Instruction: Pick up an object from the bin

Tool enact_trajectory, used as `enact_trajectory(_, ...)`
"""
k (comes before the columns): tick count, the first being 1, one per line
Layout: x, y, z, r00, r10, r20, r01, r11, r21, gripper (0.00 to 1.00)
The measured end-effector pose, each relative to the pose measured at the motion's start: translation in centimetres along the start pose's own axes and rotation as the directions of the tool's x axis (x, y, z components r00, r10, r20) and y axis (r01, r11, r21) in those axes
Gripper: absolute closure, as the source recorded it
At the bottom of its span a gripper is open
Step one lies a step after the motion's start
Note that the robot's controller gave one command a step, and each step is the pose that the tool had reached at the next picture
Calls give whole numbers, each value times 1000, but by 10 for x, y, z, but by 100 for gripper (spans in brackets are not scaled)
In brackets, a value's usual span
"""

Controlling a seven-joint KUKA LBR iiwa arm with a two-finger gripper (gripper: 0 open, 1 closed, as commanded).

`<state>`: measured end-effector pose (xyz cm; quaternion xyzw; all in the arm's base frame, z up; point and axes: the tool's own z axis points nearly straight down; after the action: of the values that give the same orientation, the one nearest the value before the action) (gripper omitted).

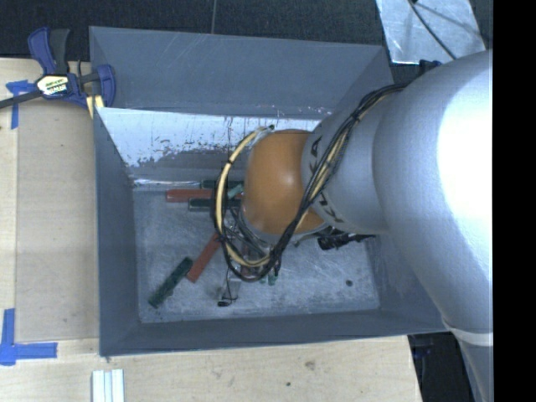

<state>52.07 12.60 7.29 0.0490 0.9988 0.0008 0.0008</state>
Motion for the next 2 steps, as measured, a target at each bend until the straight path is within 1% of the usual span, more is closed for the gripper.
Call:
enact_trajectory(1,-35,71,2,977,-215,6,215,977,-1,0)
enact_trajectory(2,-38,70,-1,977,-214,14,214,977,-1,100)
